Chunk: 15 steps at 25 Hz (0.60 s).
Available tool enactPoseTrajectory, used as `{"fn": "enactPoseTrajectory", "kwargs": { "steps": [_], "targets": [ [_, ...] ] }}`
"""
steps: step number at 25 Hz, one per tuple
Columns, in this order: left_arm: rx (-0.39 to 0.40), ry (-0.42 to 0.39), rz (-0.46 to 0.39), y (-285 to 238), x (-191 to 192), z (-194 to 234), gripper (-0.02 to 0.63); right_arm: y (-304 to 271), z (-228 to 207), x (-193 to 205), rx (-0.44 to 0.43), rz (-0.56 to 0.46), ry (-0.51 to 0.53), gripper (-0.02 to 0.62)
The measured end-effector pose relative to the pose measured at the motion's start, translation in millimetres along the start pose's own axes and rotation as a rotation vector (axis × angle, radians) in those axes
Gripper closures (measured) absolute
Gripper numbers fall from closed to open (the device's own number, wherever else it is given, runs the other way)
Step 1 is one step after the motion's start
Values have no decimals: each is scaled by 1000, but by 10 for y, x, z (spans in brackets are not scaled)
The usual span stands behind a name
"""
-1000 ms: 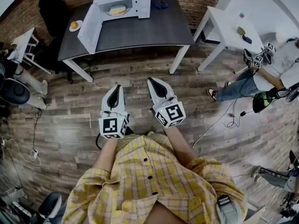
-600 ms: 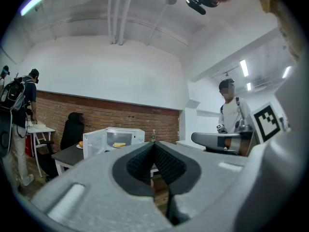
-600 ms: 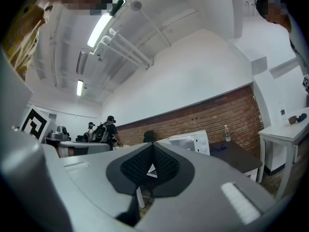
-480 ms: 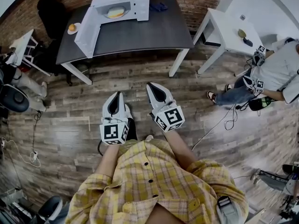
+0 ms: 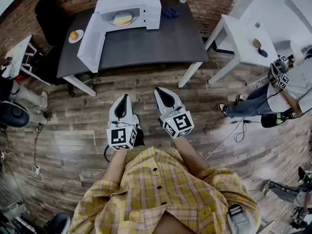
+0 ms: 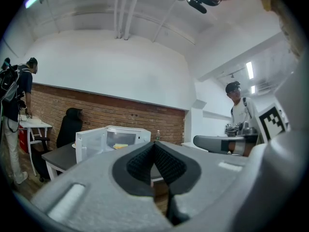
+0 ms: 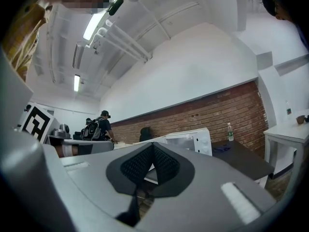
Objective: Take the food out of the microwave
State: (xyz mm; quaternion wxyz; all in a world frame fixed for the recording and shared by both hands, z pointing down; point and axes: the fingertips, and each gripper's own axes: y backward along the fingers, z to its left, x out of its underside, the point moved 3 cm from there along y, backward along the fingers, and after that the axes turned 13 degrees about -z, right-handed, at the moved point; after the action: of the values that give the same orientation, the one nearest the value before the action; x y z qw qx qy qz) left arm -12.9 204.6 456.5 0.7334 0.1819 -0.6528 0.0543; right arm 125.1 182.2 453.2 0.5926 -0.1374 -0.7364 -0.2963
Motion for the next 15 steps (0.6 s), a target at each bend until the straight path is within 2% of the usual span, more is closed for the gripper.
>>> {"fn": "enactPoseTrajectory", "kwargs": {
  "steps": [15],
  "targets": [
    [38,27,36,-1483,96,1121,604,-1662,-513,287,49,22,7,591]
  ]
}}
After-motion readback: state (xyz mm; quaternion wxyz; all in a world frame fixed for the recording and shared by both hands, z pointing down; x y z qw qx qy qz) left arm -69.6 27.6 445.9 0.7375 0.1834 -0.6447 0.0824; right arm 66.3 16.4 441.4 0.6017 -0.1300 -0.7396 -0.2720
